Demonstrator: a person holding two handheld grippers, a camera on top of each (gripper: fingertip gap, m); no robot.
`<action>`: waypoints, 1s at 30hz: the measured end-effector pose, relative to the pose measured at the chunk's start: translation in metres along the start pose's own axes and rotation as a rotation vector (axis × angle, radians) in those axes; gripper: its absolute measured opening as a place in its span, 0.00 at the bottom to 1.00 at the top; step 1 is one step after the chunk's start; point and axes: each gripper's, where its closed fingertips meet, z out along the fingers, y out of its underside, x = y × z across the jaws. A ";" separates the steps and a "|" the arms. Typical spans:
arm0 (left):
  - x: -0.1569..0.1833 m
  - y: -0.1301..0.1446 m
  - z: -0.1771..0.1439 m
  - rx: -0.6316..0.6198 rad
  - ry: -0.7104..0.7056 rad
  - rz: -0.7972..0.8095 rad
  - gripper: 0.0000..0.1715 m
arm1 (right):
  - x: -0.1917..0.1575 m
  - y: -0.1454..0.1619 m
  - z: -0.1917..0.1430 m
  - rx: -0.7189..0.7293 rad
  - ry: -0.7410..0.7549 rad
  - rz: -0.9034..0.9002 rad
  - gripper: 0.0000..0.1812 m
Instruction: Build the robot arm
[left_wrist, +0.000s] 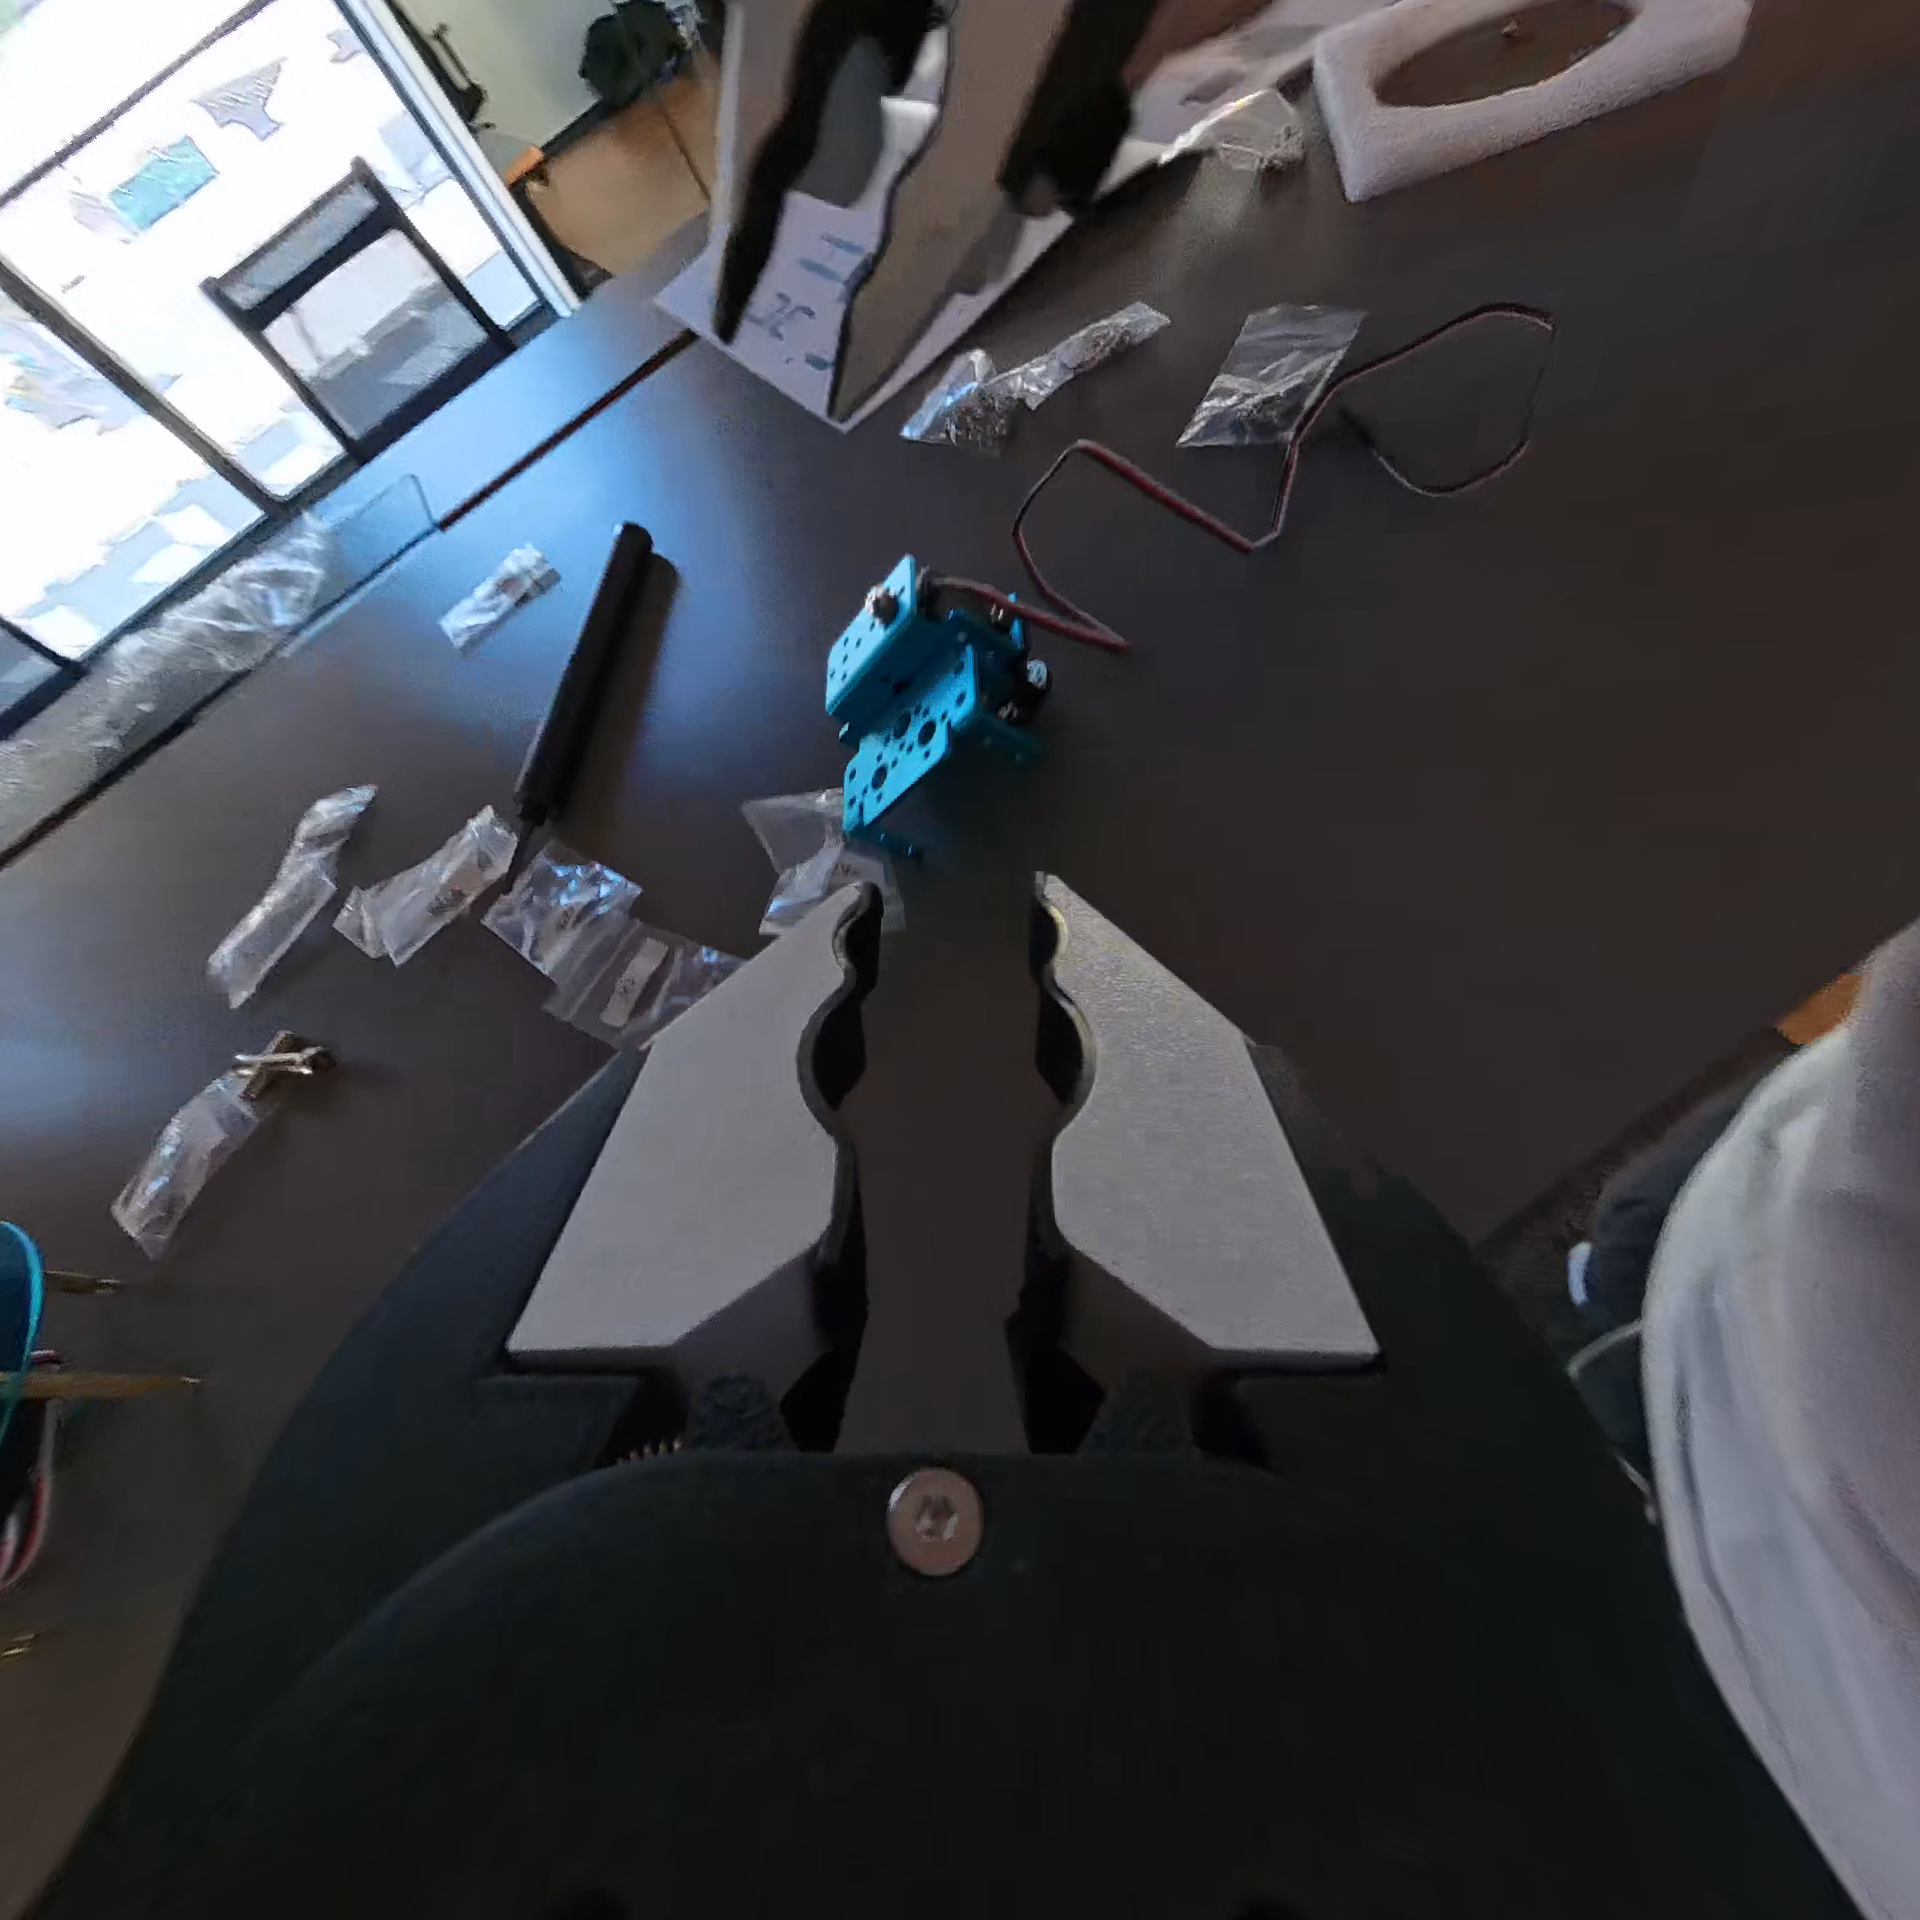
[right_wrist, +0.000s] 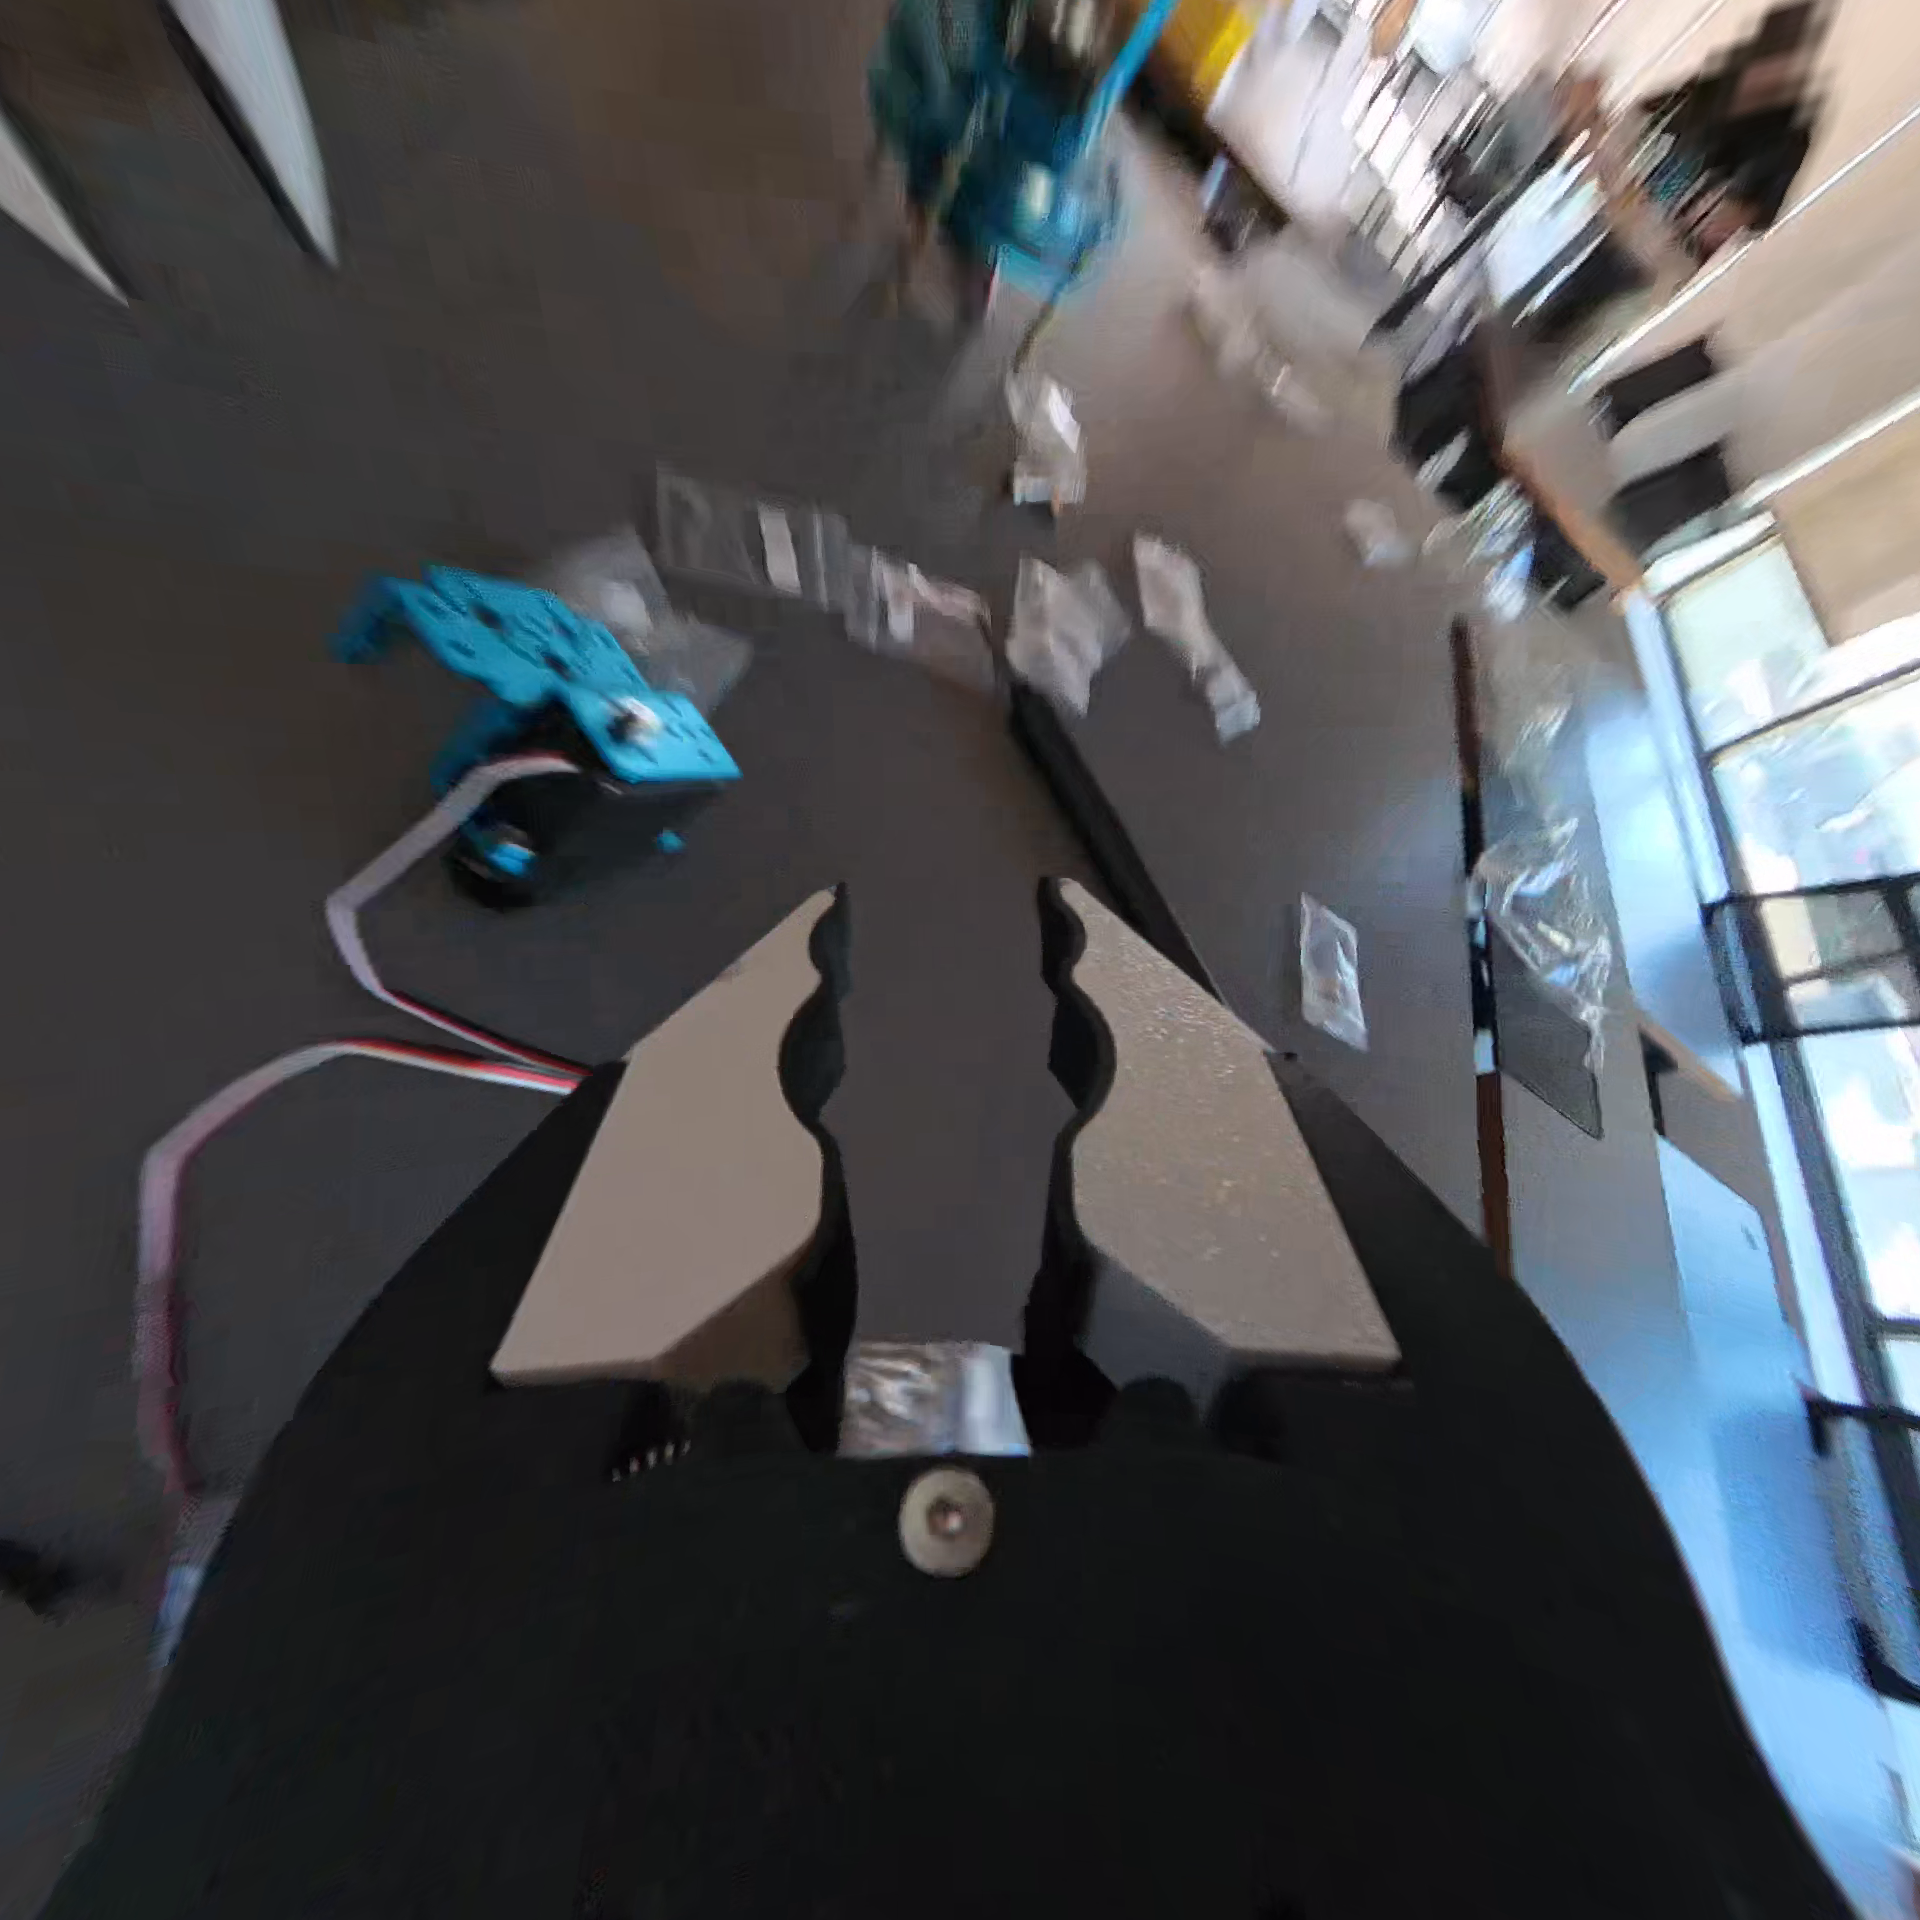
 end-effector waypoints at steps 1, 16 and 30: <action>-0.005 0.005 -0.002 0.000 0.018 -0.016 0.17 | 0.009 0.008 0.012 -0.084 -0.042 -0.053 0.21; -0.043 0.035 -0.033 0.095 0.150 -0.157 0.18 | 0.046 0.062 0.136 -0.512 -0.639 0.053 0.10; 0.020 -0.032 0.021 0.083 0.142 0.122 0.20 | 0.025 0.065 -0.007 -0.473 -0.139 0.398 0.09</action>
